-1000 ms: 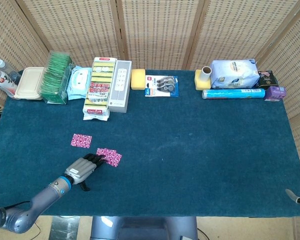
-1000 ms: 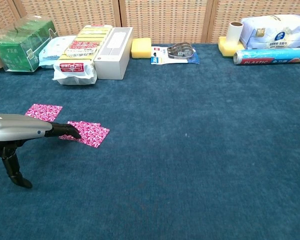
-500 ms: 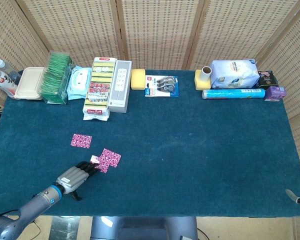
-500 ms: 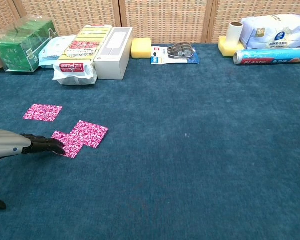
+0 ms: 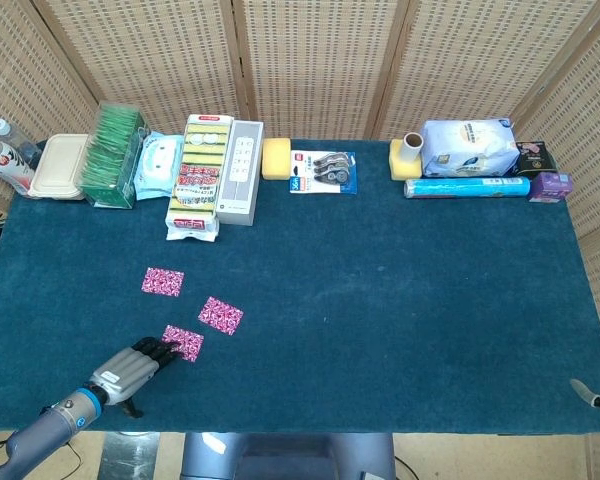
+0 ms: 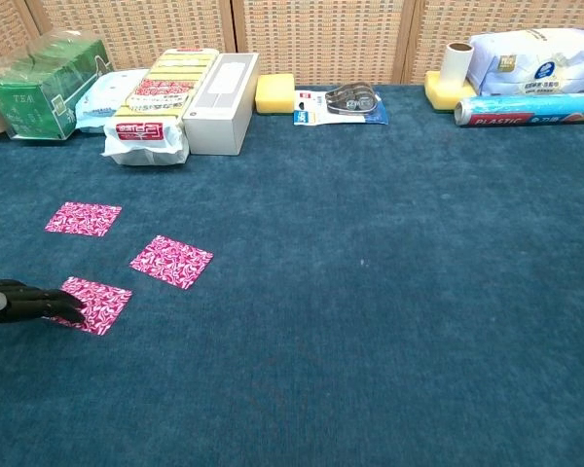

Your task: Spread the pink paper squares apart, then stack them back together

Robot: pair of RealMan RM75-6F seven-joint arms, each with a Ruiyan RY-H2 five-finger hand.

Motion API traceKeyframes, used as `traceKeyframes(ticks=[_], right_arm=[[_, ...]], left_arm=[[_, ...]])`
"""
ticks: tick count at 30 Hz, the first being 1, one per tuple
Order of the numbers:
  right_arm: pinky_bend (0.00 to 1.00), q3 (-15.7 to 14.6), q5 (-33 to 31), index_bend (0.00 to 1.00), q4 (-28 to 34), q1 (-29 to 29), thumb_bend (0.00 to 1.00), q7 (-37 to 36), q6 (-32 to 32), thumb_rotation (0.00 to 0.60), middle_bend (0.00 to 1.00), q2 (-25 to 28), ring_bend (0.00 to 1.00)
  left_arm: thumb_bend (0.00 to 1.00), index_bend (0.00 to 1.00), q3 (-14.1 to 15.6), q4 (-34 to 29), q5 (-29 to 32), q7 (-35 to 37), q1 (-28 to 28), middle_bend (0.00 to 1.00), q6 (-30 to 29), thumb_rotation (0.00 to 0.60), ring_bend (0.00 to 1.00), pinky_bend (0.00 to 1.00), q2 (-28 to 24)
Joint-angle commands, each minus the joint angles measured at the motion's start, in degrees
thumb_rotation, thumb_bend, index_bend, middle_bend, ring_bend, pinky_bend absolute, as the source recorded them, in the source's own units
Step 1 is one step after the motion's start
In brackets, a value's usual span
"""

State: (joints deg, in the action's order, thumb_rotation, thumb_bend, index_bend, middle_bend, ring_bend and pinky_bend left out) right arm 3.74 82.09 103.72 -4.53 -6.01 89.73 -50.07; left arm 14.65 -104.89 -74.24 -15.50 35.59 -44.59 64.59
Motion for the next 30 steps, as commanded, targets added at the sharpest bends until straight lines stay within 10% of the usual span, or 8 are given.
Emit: traceKeyframes(ticks=[1,16,25,30], right_arm=[[0.00,0.0,0.0,0.08,0.0,0.0,0.00,0.1,0.0,0.529,0.00,0.0,0.00],[0.00,0.0,0.0,0.08,0.0,0.1,0.00,0.2,-0.1,0.529,0.00,-0.2,0.00],[0.00,0.1,-0.1,0.08,-0.3,0.3,0.00,-0.3,-0.4,0.530,0.00,-0.2,0.00],[0.00,0.1,-0.1,0.08,-0.5,0.5,0.00,-0.6,-0.9,0.530,0.00,-0.1,0.00]], left_arm=[[0.08,0.00,0.5,-0.7,-2.4,1.1,-1.0,0.00,-1.2,0.600,0.00,0.00,-1.2],[0.09,0.00,-3.4,-0.5,-14.9,7.5,-3.9,0.00,-11.6,0.600,0.00,0.00,-2.1],[0.16,0.03,-12.5,5.6,-7.2,7.6,1.2,0.00,-6.1,0.600,0.00,0.00,6.8],[0.19,0.22,-15.6,8.8,-1.7,3.8,3.3,0.00,-4.2,0.600,0.00,0.00,12.0]])
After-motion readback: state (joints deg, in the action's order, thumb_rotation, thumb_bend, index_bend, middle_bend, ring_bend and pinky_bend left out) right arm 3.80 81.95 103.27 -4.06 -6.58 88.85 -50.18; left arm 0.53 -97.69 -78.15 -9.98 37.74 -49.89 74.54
